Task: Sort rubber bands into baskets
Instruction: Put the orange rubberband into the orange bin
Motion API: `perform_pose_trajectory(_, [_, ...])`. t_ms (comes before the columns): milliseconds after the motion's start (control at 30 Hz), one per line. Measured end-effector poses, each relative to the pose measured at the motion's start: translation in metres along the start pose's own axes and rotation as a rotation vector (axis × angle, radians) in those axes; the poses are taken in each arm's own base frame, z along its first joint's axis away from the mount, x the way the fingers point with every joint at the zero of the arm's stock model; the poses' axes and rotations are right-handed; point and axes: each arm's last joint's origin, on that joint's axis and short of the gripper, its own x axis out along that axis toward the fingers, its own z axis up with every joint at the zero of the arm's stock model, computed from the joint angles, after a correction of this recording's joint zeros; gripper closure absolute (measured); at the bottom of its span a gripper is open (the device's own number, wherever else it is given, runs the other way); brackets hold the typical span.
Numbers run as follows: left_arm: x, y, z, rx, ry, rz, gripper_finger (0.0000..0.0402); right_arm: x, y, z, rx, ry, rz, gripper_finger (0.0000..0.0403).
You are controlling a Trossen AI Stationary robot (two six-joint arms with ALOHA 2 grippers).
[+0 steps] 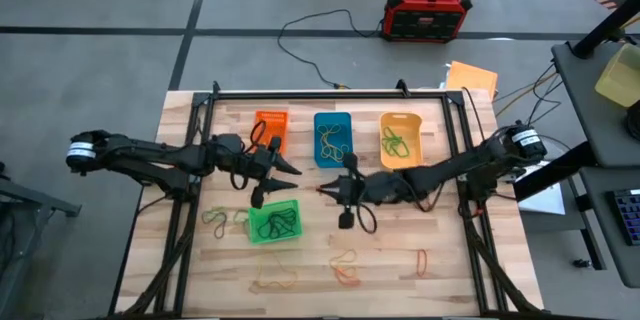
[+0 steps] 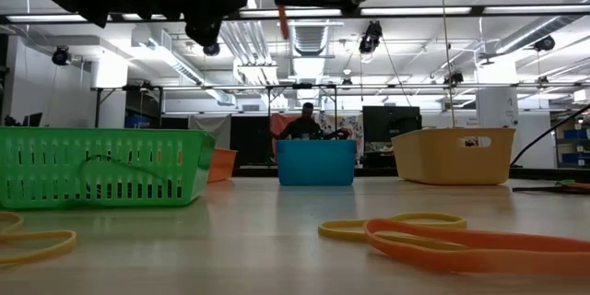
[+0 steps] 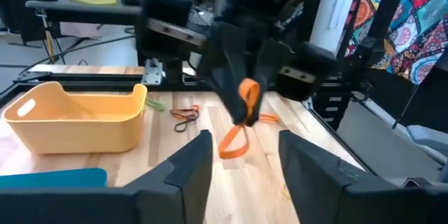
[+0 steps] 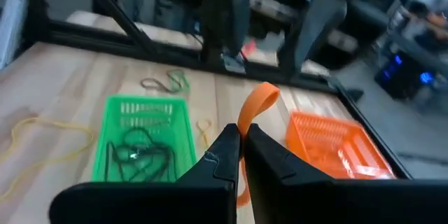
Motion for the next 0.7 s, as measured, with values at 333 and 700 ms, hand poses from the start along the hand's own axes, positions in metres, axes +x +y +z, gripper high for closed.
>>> perform_pose_trajectory(333, [0.007,0.003,-0.007,-0.007,0.019,0.006,0.0171,0.012,-0.029,0.004,-0.045,-0.140,0.121,0.0394])
perform_pose_trajectory(700, [0.040,0.012,-0.015,-0.015,-0.007,-0.030,0.0159,0.014,-0.039,0.004,-0.073,-0.170,0.129,0.0394])
